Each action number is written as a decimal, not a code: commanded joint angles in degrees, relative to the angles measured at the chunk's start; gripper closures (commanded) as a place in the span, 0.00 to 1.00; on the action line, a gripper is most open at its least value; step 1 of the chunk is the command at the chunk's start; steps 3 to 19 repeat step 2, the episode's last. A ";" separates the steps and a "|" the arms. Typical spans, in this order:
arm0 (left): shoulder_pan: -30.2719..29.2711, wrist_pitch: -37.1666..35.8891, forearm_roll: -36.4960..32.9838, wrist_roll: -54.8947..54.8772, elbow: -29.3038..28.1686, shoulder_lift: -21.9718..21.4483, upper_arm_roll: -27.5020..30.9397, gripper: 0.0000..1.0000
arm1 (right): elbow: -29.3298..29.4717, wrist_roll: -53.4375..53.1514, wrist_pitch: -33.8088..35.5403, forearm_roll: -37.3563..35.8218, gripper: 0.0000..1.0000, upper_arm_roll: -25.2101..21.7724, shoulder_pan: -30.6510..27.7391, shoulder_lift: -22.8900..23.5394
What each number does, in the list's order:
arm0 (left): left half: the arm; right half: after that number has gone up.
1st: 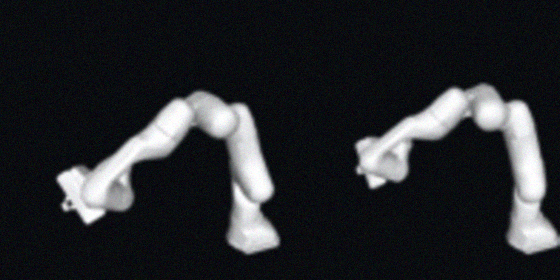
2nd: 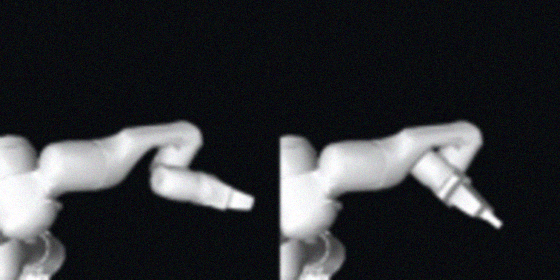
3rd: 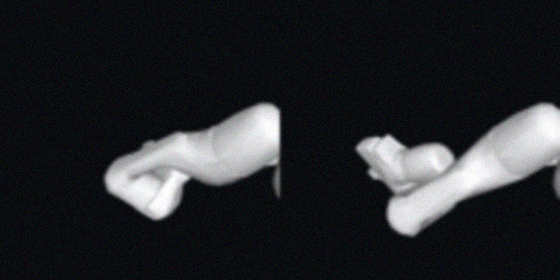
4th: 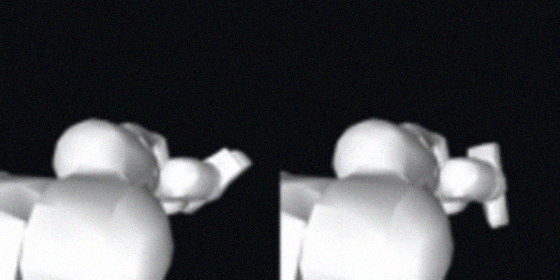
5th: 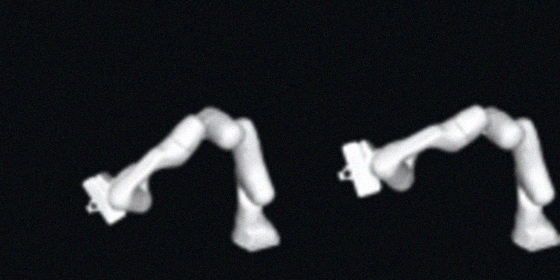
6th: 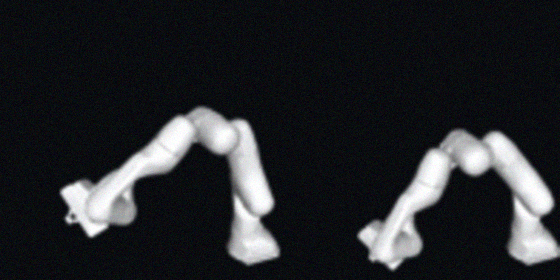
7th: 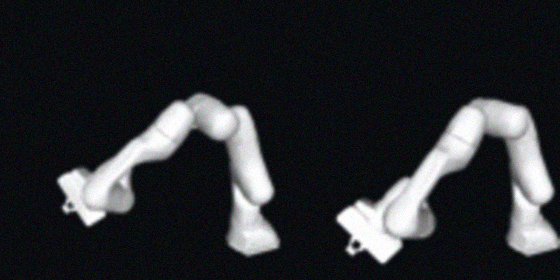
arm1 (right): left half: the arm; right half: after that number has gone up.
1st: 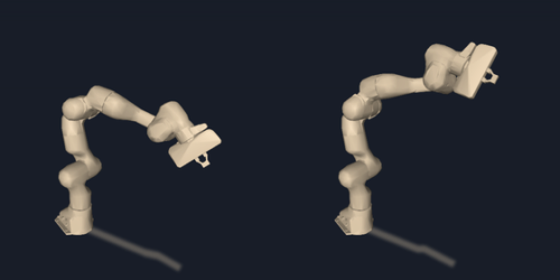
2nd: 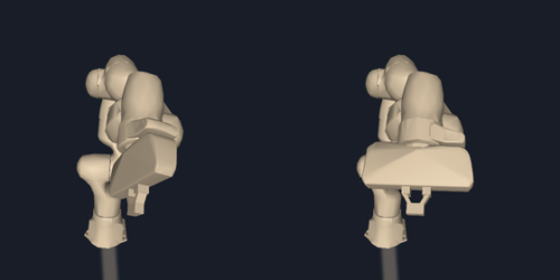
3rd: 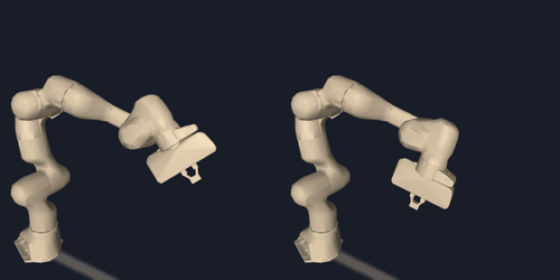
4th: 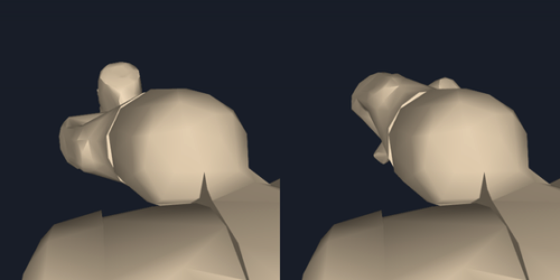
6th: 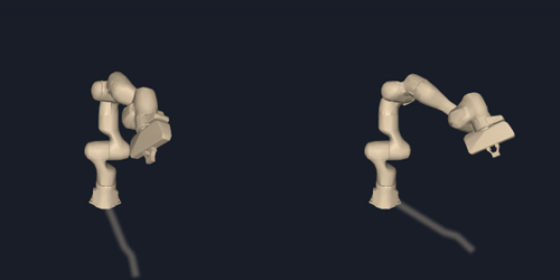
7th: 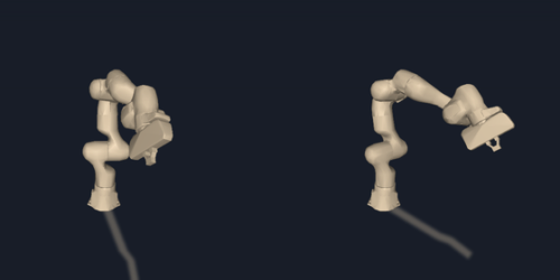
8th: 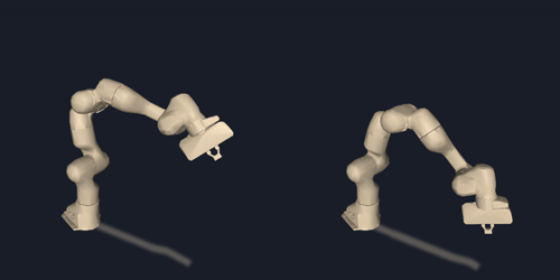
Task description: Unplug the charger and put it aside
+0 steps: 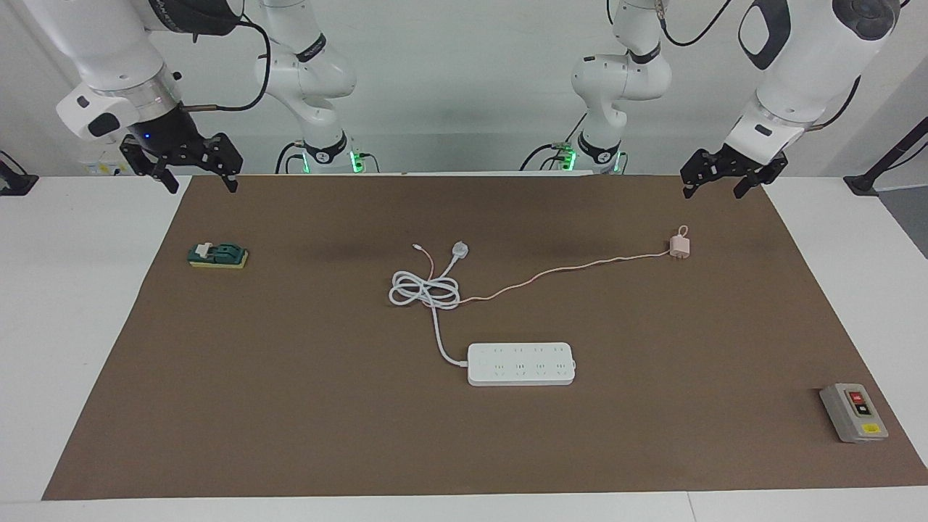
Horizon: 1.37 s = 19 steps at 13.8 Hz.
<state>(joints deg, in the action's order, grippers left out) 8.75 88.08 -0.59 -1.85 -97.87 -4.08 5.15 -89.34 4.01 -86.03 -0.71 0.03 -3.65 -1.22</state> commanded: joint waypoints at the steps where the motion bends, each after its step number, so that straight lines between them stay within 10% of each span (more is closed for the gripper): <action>1: 0.83 0.87 0.24 -0.70 -0.04 0.04 0.74 0.00 | -1.01 0.12 -0.45 -1.40 0.00 1.11 -1.10 -0.80; 19: 0.74 0.96 0.24 -0.62 -0.04 0.04 0.74 0.00 | -1.01 0.20 -0.45 -1.40 0.00 1.11 -1.10 -0.80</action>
